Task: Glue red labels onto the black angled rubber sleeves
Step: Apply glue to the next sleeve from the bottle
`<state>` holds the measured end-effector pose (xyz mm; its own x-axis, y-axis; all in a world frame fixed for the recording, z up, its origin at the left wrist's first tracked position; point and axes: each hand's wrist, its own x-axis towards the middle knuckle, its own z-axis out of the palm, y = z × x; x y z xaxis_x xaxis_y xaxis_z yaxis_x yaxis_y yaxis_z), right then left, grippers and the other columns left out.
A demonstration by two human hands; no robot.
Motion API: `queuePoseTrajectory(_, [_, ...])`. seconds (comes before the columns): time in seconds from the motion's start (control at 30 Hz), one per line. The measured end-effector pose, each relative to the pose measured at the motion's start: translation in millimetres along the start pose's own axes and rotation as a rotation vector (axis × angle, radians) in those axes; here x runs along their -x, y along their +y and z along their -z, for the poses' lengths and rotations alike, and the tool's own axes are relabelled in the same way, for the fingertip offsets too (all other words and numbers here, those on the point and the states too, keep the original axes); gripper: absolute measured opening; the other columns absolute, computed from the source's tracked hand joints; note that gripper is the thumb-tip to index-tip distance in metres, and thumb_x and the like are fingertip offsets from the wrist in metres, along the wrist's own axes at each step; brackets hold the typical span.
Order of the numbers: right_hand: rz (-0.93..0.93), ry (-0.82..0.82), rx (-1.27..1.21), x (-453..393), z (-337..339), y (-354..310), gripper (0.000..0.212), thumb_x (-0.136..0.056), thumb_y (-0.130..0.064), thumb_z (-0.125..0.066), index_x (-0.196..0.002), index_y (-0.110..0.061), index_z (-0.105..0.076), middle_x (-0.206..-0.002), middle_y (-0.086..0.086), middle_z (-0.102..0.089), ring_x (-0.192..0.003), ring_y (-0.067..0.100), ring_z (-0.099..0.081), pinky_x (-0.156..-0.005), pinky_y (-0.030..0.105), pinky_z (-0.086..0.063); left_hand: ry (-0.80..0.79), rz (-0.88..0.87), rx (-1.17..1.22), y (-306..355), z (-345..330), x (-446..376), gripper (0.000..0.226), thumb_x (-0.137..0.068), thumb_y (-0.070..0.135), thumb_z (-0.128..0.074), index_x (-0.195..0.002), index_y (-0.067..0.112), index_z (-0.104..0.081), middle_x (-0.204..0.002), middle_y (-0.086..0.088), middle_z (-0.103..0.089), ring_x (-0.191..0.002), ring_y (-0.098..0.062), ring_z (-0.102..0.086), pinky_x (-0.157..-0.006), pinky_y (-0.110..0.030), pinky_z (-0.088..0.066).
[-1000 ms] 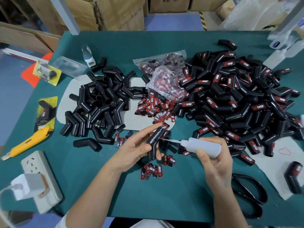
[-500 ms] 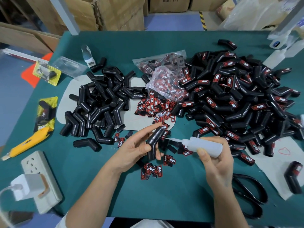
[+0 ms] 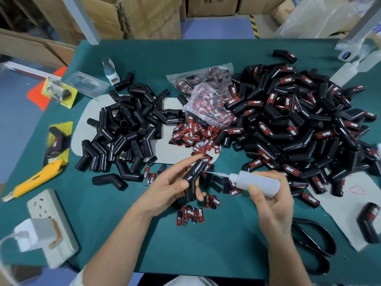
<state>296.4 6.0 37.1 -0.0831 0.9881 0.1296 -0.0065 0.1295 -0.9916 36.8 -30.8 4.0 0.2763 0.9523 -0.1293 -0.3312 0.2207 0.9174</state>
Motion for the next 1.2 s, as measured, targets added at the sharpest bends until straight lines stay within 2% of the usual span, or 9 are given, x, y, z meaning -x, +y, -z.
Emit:
queuePoseTrajectory(0.2, [0.023, -0.016, 0.007, 1.1, -1.3, -1.6, 0.026, -0.086, -0.032, -0.070, -0.106, -0.048, -0.066, -0.102, -0.018, -0.069, -0.088, -0.002, -0.066, -0.074, 0.011, -0.052, 0.004, 0.007, -0.023, -0.7, 0.6, 0.6, 0.069, -0.102, 0.033, -0.068, -0.162, 0.023, -0.038, -0.106, -0.005, -0.062, -0.091, -0.031, -0.074, -0.096, -0.085, -0.035])
queuePoseTrajectory(0.33, [-0.008, 0.013, 0.011, 0.5, 0.1, 0.7, 0.024, -0.086, -0.036, -0.071, -0.106, -0.048, -0.066, -0.102, -0.017, -0.069, -0.088, 0.002, -0.067, -0.074, 0.017, -0.056, -0.001, 0.008, -0.027, 1.0, 0.0, -0.1, 0.068, -0.102, 0.033, -0.068, -0.162, 0.024, -0.038, -0.106, -0.005, -0.062, -0.091, -0.031, -0.075, -0.097, -0.081, -0.039])
queuePoseTrajectory(0.53, [0.009, 0.010, 0.017, 1.1, -0.2, 1.8, 0.025, -0.086, -0.035, -0.071, -0.107, -0.048, -0.067, -0.102, -0.017, -0.069, -0.089, 0.001, -0.067, -0.074, 0.015, -0.054, 0.002, -0.001, -0.014, 1.1, -0.4, -0.1, 0.068, -0.101, 0.033, -0.069, -0.162, 0.023, -0.039, -0.105, -0.006, -0.062, -0.089, -0.031, -0.074, -0.099, -0.069, -0.048])
queuePoseTrajectory(0.63, [0.007, 0.035, 0.021, 0.8, 0.3, 2.2, 0.024, -0.086, -0.036, -0.070, -0.106, -0.048, -0.066, -0.104, -0.018, -0.069, -0.091, 0.001, -0.066, -0.073, 0.017, -0.056, -0.001, 0.001, -0.006, 0.1, 0.2, -0.3, 0.069, -0.100, 0.033, -0.070, -0.161, 0.023, -0.040, -0.105, -0.007, -0.062, -0.088, -0.031, -0.073, -0.095, -0.083, -0.039])
queuePoseTrajectory(0.8, [0.013, 0.019, 0.035, 1.7, 0.6, 3.9, 0.023, -0.087, -0.035, -0.070, -0.108, -0.044, -0.066, -0.103, -0.016, -0.069, -0.090, 0.002, -0.066, -0.074, 0.015, -0.054, -0.015, -0.014, -0.016, 0.2, 0.0, -0.1, 0.067, -0.102, 0.033, -0.068, -0.161, 0.025, -0.039, -0.106, -0.004, -0.062, -0.090, -0.029, -0.074, -0.094, -0.085, -0.037])
queuePoseTrajectory(1.0, [-0.001, 0.033, 0.014, 1.1, 1.3, 5.4, 0.024, -0.087, -0.036, -0.071, -0.108, -0.045, -0.066, -0.102, -0.017, -0.069, -0.087, 0.002, -0.066, -0.072, 0.015, -0.054, -0.004, -0.016, -0.022, 0.7, -0.5, -1.0, 0.067, -0.102, 0.032, -0.068, -0.162, 0.024, -0.039, -0.106, -0.005, -0.062, -0.090, -0.029, -0.075, -0.097, -0.076, -0.043])
queuePoseTrajectory(1.1, [0.015, 0.031, 0.020, 0.9, 1.0, 3.8, 0.024, -0.087, -0.035, -0.070, -0.108, -0.046, -0.065, -0.103, -0.018, -0.069, -0.087, 0.001, -0.067, -0.072, 0.014, -0.053, -0.002, -0.021, -0.017, 0.4, 0.6, -0.5, 0.067, -0.102, 0.032, -0.067, -0.162, 0.024, -0.038, -0.107, -0.005, -0.062, -0.091, -0.029, -0.075, -0.099, -0.067, -0.049])
queuePoseTrajectory(1.2, [0.009, 0.037, 0.013, 0.1, 0.5, 3.0, 0.024, -0.087, -0.035, -0.070, -0.107, -0.046, -0.065, -0.104, -0.017, -0.070, -0.087, -0.001, -0.067, -0.071, 0.013, -0.053, -0.004, -0.019, -0.015, -1.0, 2.0, -0.7, 0.068, -0.102, 0.031, -0.068, -0.162, 0.022, -0.037, -0.106, -0.006, -0.062, -0.090, -0.030, -0.074, -0.099, -0.065, -0.051])
